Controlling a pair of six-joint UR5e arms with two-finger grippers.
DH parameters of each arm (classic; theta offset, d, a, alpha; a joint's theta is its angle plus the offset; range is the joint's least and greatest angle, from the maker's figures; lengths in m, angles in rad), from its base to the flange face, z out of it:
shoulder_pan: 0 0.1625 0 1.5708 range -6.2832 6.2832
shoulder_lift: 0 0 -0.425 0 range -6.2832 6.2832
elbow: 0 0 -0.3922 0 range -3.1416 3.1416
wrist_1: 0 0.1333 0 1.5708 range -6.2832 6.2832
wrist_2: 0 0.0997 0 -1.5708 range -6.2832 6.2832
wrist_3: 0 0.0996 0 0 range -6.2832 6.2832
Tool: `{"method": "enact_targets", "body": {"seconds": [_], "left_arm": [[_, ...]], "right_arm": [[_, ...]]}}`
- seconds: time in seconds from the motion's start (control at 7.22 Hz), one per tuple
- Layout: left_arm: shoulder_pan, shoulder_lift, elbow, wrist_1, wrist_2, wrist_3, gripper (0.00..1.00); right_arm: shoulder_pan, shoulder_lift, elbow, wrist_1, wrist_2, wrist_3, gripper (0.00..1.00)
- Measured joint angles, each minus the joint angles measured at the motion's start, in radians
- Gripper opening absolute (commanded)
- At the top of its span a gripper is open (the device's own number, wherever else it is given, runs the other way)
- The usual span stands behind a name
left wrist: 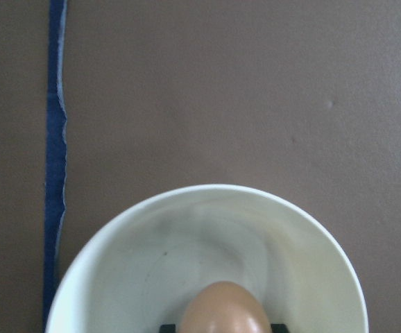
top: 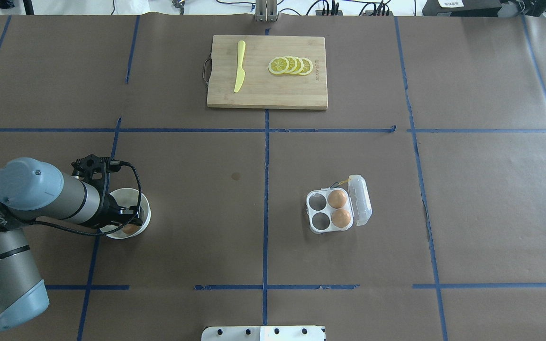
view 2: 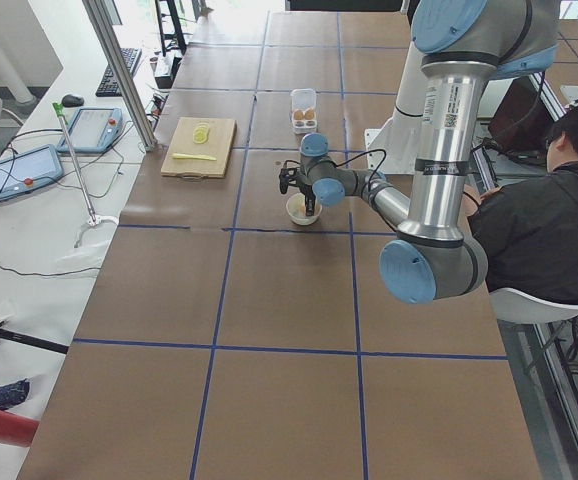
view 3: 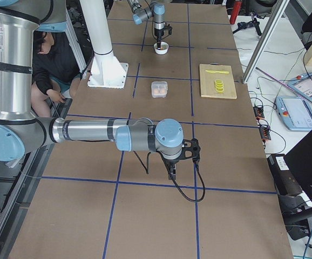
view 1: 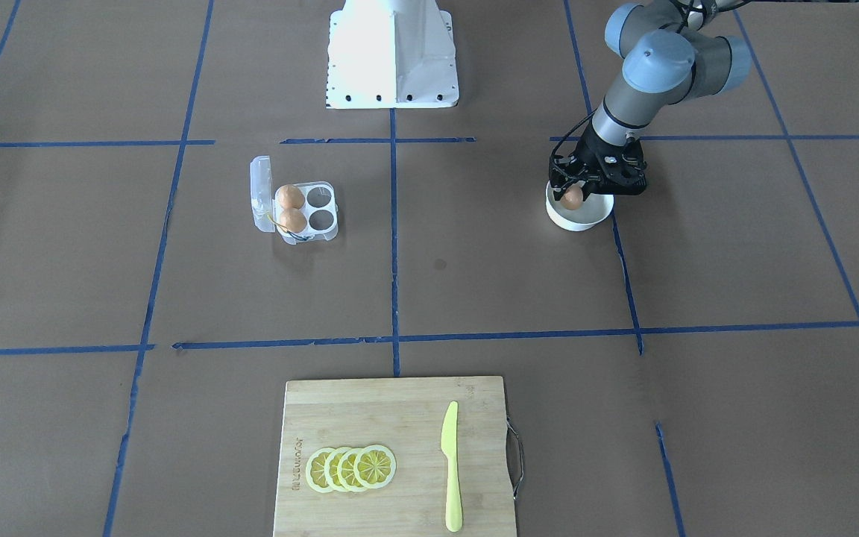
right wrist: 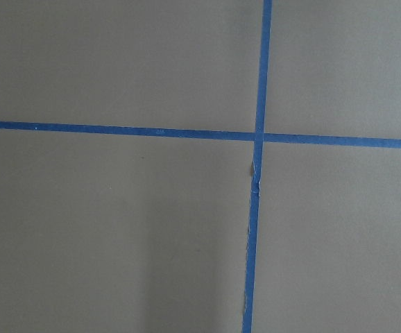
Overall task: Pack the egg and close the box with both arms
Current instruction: 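Close the left gripper on the brown egg inside the bowl, then lift the egg out of the bowl and carry it to the egg carton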
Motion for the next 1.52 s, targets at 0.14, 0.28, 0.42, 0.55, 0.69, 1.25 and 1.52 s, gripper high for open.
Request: {"method": "enact_targets", "body": {"seconds": [0.14, 0.28, 0.42, 0.55, 0.69, 1.25, 1.52], "left_arm": [[-0.002, 0.001, -0.002, 0.000, 0.000, 0.000, 0.34], [-0.004, 0.001, -0.004, 0.000, 0.000, 0.000, 0.33], [-0.006, 0.001, -0.006, 0.001, 0.000, 0.000, 0.29], [-0.007, 0.002, -0.010, 0.001, 0.000, 0.000, 0.27], [-0.008, 0.004, -0.016, 0.001, 0.000, -0.001, 0.25], [-0.011, 0.105, -0.157, 0.021, -0.001, -0.002, 0.06], [-0.025, 0.101, -0.228, 0.065, 0.000, -0.007, 0.00]], "right_arm": [[0.000, 0.000, 0.000, 0.000, 0.000, 0.000, 1.00], [0.000, 0.000, 0.000, 0.000, 0.000, 0.000, 1.00], [0.000, 0.000, 0.000, 0.000, 0.000, 0.000, 1.00], [0.000, 0.000, 0.000, 0.000, 0.000, 0.000, 1.00], [0.000, 0.000, -0.001, 0.000, 0.000, 0.000, 1.00], [0.000, 0.000, 0.000, 0.000, 0.000, 0.000, 1.00], [0.000, 0.000, 0.002, 0.000, 0.000, 0.000, 1.00]]}}
